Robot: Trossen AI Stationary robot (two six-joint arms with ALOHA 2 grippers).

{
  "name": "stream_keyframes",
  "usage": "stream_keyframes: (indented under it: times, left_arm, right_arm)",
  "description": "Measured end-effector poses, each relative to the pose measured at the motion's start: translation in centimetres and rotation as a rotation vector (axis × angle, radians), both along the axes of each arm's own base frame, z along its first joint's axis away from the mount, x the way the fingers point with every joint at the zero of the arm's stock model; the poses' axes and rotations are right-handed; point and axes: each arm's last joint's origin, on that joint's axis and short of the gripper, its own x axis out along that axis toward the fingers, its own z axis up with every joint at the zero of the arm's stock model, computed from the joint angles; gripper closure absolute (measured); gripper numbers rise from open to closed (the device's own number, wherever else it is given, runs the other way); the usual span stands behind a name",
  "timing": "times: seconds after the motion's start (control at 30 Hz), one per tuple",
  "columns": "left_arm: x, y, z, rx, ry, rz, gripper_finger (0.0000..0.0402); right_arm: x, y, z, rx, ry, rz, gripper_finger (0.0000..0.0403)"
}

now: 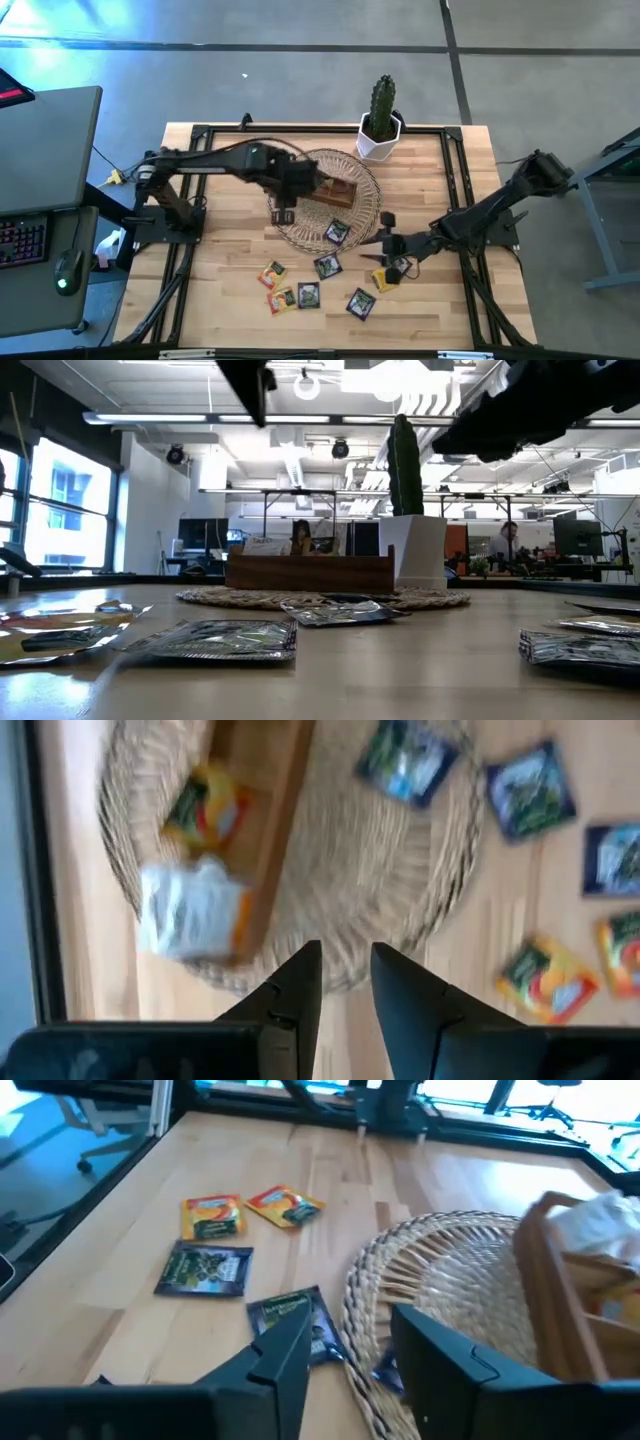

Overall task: Pick & Place Tea
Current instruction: Put the yellow tea pack into the middle section of the wooden organizer

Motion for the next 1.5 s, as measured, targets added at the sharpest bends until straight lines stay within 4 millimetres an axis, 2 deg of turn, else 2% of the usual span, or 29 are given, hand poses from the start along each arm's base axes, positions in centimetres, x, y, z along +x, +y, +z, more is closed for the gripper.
stream_keyframes:
  times: [0.1, 0.2, 0.27, 0.37, 0.43, 0.5, 0.6, 0.67, 0.8, 0.97, 1.1, 1.33, 1.5]
  left_arm:
    - [-2.3, -1.7, -0.8, 0.019, 0.039, -0.003, 0.0314]
    - [-3.1, -3.6, -2.2, 0.008, -0.065, -0.021, 0.0314]
    - [-5.0, -4.9, -4.3, -0.008, -0.021, -0.017, 0.0314]
    - [-5.5, -6.8, -7.0, -0.054, -0.112, -0.021, 0.0314]
    - [-7.3, -7.9, -9.3, -0.059, -0.042, -0.002, 0.0314]
    - [-6.9, -9.2, -10.5, -0.118, -0.124, -0.009, 0.0314]
    - [-8.5, -10.2, -12.8, -0.142, -0.019, -0.056, 0.0314]
    - [-8.3, -10.9, -13.2, -0.183, -0.054, -0.084, 0.0314]
    - [-8.2, -10.9, -14.5, -0.184, -0.046, -0.085, 0.0314]
    - [-7.9, -11.0, -14.6, -0.21, -0.092, -0.09, 0.0314]
    - [-7.8, -11.2, -15.1, -0.225, -0.079, -0.117, 0.0314]
    - [-7.7, -10.9, -15.2, -0.204, -0.058, -0.214, 0.0314]
    - [-7.3, -10.5, -16.1, -0.21, -0.015, -0.196, 0.0314]
  right_arm:
    - [1.7, 0.9, 0.0, -0.01, 0.017, 0.017, 0.0252]
    - [3.8, 2.0, -0.1, -0.037, 0.03, 0.042, 0.0247]
    - [5.3, 2.6, -0.3, -0.049, 0.037, 0.051, 0.0245]
    - [7.4, 3.1, -0.8, -0.058, 0.058, 0.07, 0.0246]
    - [8.7, 3.3, -1.3, -0.047, 0.074, 0.096, 0.0248]
    - [10.0, 3.4, -1.7, -0.023, 0.087, 0.118, 0.025]
    - [11.9, 3.4, -2.1, 0.019, 0.096, 0.111, 0.0253]
    - [13.2, 3.2, -2.6, 0.049, 0.096, 0.07, 0.0254]
    - [15.5, 3.1, -3.9, 0.06, 0.112, 0.04, 0.0255]
    - [18.2, 3.9, -6.0, 0.036, 0.129, 0.047, 0.0274]
    - [20.1, 4.7, -7.5, 0.034, 0.134, 0.054, 0.0311]
    - [22.1, 5.3, -7.9, 0.038, 0.123, 0.052, 0.0396]
    - [22.3, 4.2, -8.0, 0.146, 0.182, -0.035, 0.0362]
